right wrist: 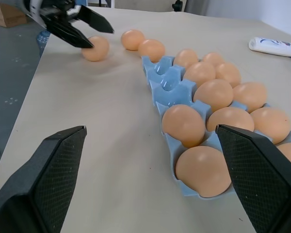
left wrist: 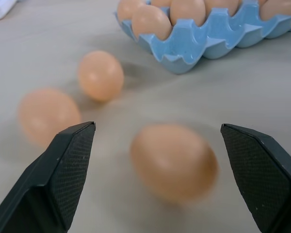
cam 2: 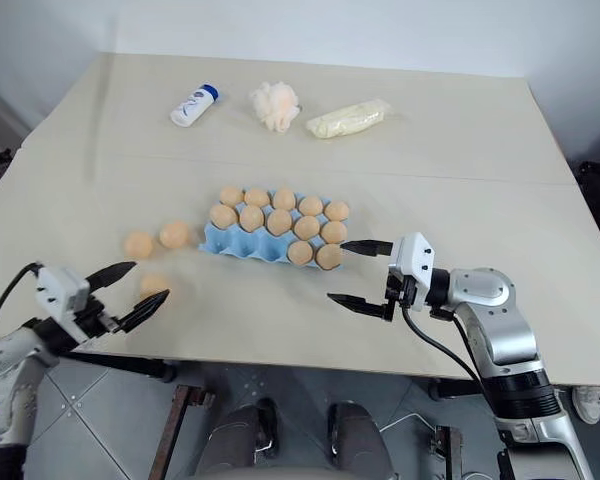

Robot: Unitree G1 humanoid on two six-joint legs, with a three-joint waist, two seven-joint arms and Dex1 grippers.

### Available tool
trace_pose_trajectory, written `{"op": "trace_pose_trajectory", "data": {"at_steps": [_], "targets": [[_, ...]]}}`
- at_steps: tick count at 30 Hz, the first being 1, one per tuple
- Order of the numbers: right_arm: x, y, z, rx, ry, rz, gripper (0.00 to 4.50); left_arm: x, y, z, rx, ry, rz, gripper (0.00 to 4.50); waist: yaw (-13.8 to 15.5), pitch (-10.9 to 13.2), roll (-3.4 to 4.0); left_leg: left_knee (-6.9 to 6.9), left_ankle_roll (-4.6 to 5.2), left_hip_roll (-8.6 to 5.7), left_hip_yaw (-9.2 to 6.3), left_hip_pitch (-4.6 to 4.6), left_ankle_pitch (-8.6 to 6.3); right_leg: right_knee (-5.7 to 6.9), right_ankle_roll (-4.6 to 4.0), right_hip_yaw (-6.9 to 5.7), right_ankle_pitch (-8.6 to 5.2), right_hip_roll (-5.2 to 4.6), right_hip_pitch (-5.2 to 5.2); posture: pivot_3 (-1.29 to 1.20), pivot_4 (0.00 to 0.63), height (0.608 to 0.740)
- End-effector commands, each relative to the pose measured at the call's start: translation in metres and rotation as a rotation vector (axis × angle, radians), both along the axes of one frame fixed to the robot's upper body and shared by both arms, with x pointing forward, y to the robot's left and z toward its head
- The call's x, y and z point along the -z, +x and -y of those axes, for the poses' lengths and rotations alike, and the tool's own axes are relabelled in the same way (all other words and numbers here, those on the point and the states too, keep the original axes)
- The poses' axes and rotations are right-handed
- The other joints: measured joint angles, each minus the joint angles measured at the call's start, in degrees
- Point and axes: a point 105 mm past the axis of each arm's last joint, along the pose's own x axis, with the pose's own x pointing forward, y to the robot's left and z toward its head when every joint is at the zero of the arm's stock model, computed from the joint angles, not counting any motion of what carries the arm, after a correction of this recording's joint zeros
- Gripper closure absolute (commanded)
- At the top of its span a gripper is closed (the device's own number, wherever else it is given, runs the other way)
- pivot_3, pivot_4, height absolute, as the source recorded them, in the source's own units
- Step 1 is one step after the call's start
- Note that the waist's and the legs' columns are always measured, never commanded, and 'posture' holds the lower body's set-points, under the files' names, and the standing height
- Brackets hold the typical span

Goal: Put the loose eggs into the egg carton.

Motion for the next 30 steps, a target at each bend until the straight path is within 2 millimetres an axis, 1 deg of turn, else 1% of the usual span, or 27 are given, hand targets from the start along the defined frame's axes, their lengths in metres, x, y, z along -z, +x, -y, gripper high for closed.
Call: {"op": "trace_pose_trajectory", "data": {"at_steps": [1,3,4,6,9,10,11,12,14,15,18,20,21,22,24,25,28,30], "targets": [[-0.006,-0.004,-0.006,-0.021,0.008,0.038,0.02,0.012,0.009,0.006,-0.005,-0.011,-0.03,0.14,-0.1,0.0,0.01,0.0,0.01,0.0,0.01,0.01,0.01,0.01,0.01,0.0,0.0,0.02,0.0,0.0,0.15,0.74],[-0.007,-0.006,-0.007,-0.021,0.005,0.046,0.02,0.017,0.011,0.01,0.015,-0.021,-0.042,0.14,-0.14,0.0,0.0,0.02,0.09,0.03,0.02,0.01,0.06,0.03,0.02,-0.01,0.01,0.08,0.0,0.0,0.15,0.74],[-0.007,-0.006,-0.007,-0.018,0.005,0.048,0.0,0.018,0.012,0.011,0.019,-0.023,-0.043,0.29,-0.14,0.0,0.0,0.02,0.27,0.04,0.03,0.01,0.16,0.03,0.02,-0.01,0.01,0.1,0.0,0.0,0.15,0.74],[-0.007,-0.005,-0.007,-0.01,0.006,0.051,0.0,0.018,0.011,0.011,0.025,-0.032,-0.045,0.65,0.0,0.0,0.0,0.04,0.29,0.06,0.03,0.01,0.17,0.04,0.03,-0.01,0.01,0.12,0.0,0.0,0.15,0.74],[-0.006,-0.006,-0.006,0.001,0.005,0.054,0.0,0.017,0.009,0.011,0.035,-0.023,-0.046,1.56,0.07,0.0,0.0,0.09,0.23,0.05,0.03,0.01,0.14,0.05,0.05,-0.01,0.02,0.11,0.01,0.0,0.15,0.74],[-0.006,-0.006,-0.005,0.006,0.006,0.054,0.0,0.016,0.008,0.012,0.039,-0.021,-0.039,1.84,0.08,0.0,0.0,0.11,0.04,0.05,0.02,0.01,0.03,0.06,0.06,-0.01,0.03,0.11,0.03,0.0,0.15,0.74],[-0.005,-0.006,-0.005,0.01,0.007,0.053,0.0,0.012,0.008,0.013,0.05,-0.026,-0.027,2.01,0.07,0.0,0.0,0.13,0.04,0.05,0.02,0.01,0.02,0.06,0.07,0.0,0.04,0.1,0.04,0.0,0.15,0.74],[-0.005,-0.006,-0.004,0.013,0.008,0.052,0.0,0.01,0.007,0.015,0.058,-0.03,-0.019,2.06,0.07,0.0,0.0,0.13,0.04,0.04,0.02,0.01,0.02,0.06,0.08,0.0,0.04,0.09,0.04,0.0,0.15,0.74],[-0.004,-0.007,-0.003,0.024,0.008,0.052,0.0,-0.005,0.011,0.028,0.107,-0.049,0.024,2.08,0.08,0.0,0.0,0.14,0.03,0.05,0.02,0.01,0.02,0.06,0.08,0.0,0.04,0.09,0.05,0.0,0.15,0.74],[-0.004,-0.007,-0.003,0.03,0.01,0.052,0.0,-0.012,0.014,0.039,0.143,-0.053,0.043,2.08,0.09,0.0,0.0,0.13,0.03,0.05,0.02,0.01,0.02,0.06,0.08,0.0,0.05,0.09,0.05,0.0,0.15,0.74],[-0.004,-0.006,-0.003,0.039,0.012,0.052,0.0,-0.023,0.019,0.058,0.208,-0.057,0.071,2.08,0.41,0.0,0.0,0.14,0.03,0.04,0.0,0.01,0.03,0.09,0.08,-0.02,0.05,0.09,0.06,0.0,0.15,0.74],[-0.003,-0.008,-0.001,0.056,0.011,0.056,0.0,-0.035,0.032,0.097,0.341,-0.051,0.107,2.08,1.01,0.0,0.0,0.17,0.04,0.02,0.01,0.01,0.04,0.09,0.1,-0.01,0.06,0.09,0.1,0.0,0.15,0.74],[-0.003,-0.009,-0.001,0.063,0.011,0.057,0.0,-0.039,0.037,0.111,0.388,-0.039,0.117,2.08,1.6,0.0,0.0,0.22,0.05,0.0,0.01,0.01,0.05,0.1,0.12,-0.02,0.06,0.1,0.1,0.0,0.15,0.74],[-0.003,-0.009,0.0,0.07,0.012,0.059,0.0,-0.04,0.041,0.122,0.426,-0.027,0.117,2.08,1.74,0.0,0.0,0.28,0.07,-0.01,0.0,-0.01,0.06,0.13,0.13,-0.04,0.07,0.1,0.1,0.0,0.15,0.74],[-0.003,-0.01,0.002,0.089,0.013,0.062,0.0,-0.039,0.052,0.134,0.455,-0.027,0.115,2.08,1.74,-0.01,0.0,0.32,0.12,-0.04,0.06,-0.01,0.08,0.13,0.22,0.04,0.12,0.11,0.12,0.0,0.15,0.74],[-0.003,-0.009,0.003,0.101,0.017,0.064,0.0,-0.039,0.058,0.14,0.466,-0.024,0.119,2.08,1.51,-0.01,0.0,0.34,0.36,-0.07,0.08,0.0,0.2,0.13,0.24,0.05,0.13,0.11,0.13,0.0,0.15,0.74],[-0.003,-0.01,0.003,0.129,0.029,0.069,0.0,-0.039,0.073,0.161,0.513,-0.018,0.125,2.08,1.39,-0.01,0.0,0.36,0.42,-0.04,0.13,0.01,0.23,0.14,0.26,0.1,0.14,0.19,0.09,0.0,0.15,0.74],[-0.003,-0.012,0.002,0.136,0.032,0.073,0.0,-0.036,0.078,0.168,0.537,0.0,0.115,2.08,1.53,0.0,-0.01,0.38,0.4,-0.02,0.11,0.0,0.25,0.17,0.26,0.09,0.14,0.23,0.06,0.0,0.15,0.74]]}}
